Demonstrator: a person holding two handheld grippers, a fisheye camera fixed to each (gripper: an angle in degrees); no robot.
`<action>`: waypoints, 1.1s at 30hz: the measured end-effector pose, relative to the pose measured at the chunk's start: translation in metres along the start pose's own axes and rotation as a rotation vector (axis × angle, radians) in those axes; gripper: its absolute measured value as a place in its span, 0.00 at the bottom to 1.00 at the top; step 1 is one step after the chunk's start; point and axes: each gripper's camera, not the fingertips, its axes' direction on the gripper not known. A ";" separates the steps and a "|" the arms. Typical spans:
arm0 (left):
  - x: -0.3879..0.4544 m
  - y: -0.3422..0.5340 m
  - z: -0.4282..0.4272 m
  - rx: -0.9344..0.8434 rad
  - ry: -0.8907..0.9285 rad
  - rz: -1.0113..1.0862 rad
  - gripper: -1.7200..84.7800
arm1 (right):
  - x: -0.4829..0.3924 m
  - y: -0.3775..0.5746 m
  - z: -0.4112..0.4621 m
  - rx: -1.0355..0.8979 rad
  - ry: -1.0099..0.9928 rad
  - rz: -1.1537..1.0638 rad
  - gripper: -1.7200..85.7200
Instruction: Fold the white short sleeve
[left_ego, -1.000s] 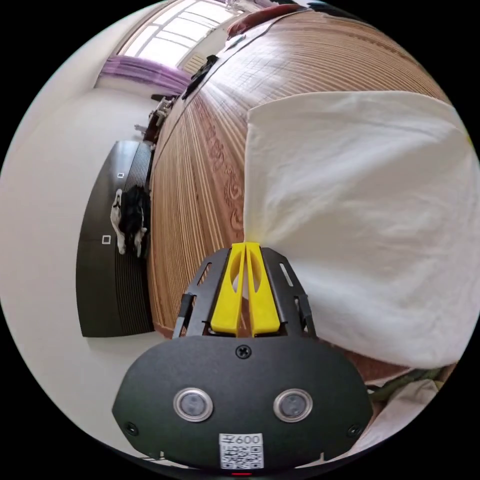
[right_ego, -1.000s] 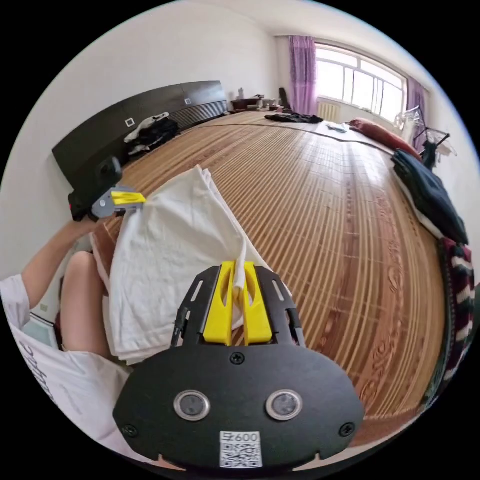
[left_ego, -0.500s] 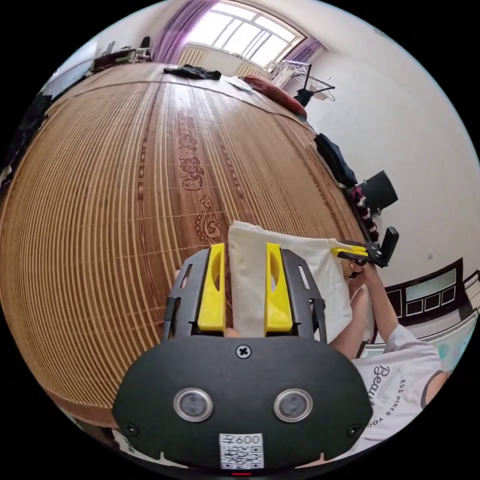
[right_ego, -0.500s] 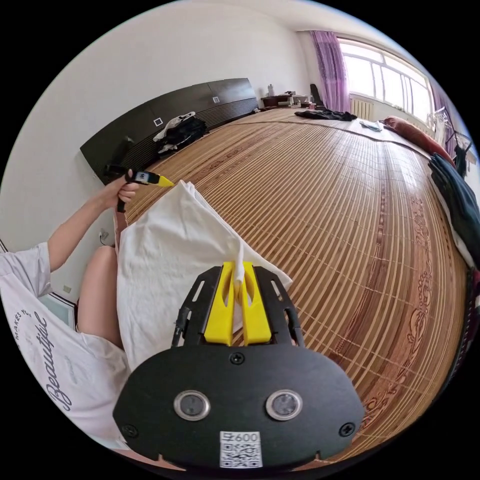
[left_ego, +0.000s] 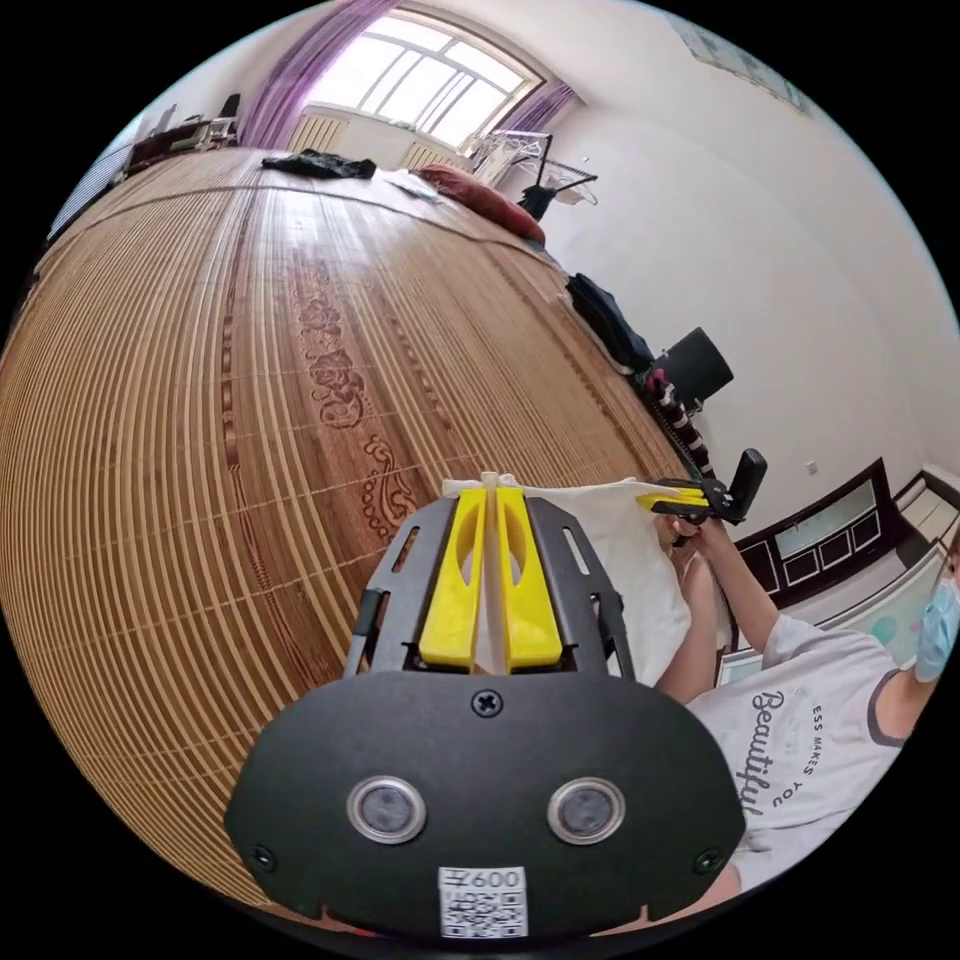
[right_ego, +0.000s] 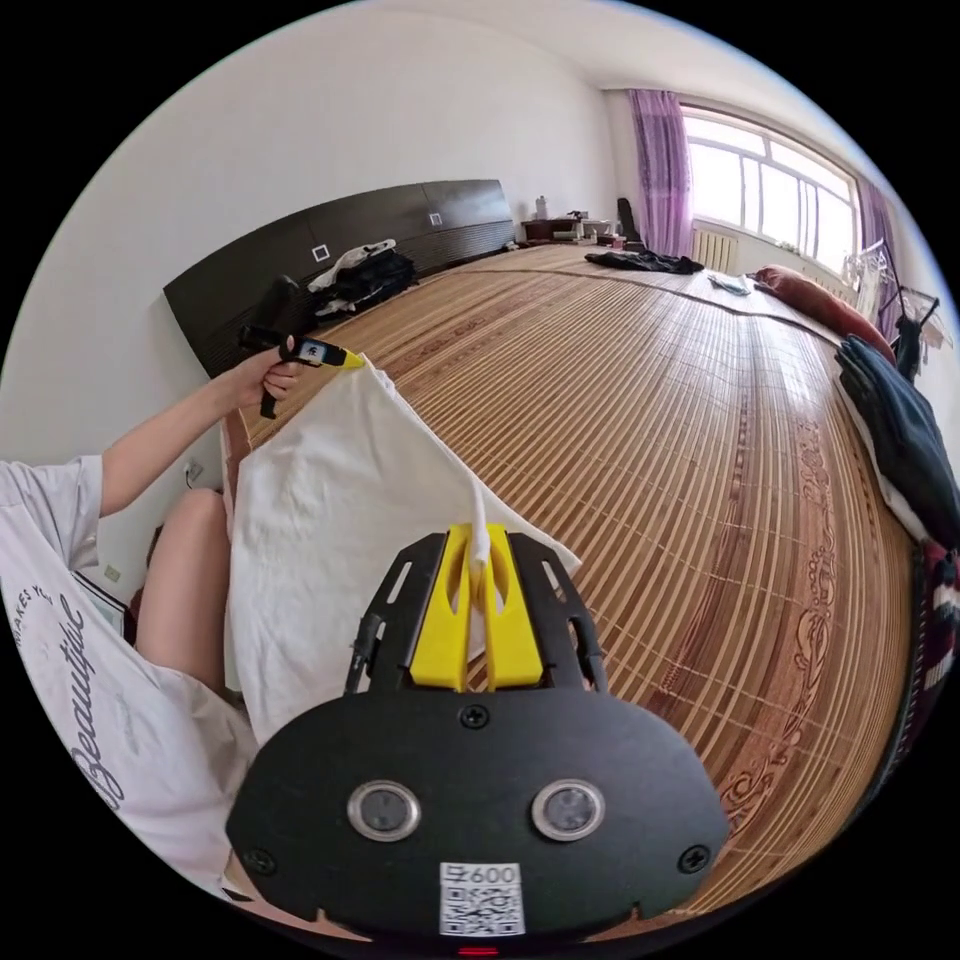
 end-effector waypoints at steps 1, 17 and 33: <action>-0.001 0.000 -0.001 0.012 0.016 -0.001 0.05 | 0.004 0.001 -0.008 0.015 -0.002 0.015 0.01; 0.010 0.059 -0.004 0.153 -0.100 -0.174 0.03 | 0.049 0.022 -0.106 0.079 0.288 0.337 0.01; 0.215 0.117 0.026 -0.080 -0.357 0.171 0.03 | -0.004 -0.084 -0.091 -0.075 0.179 0.193 0.01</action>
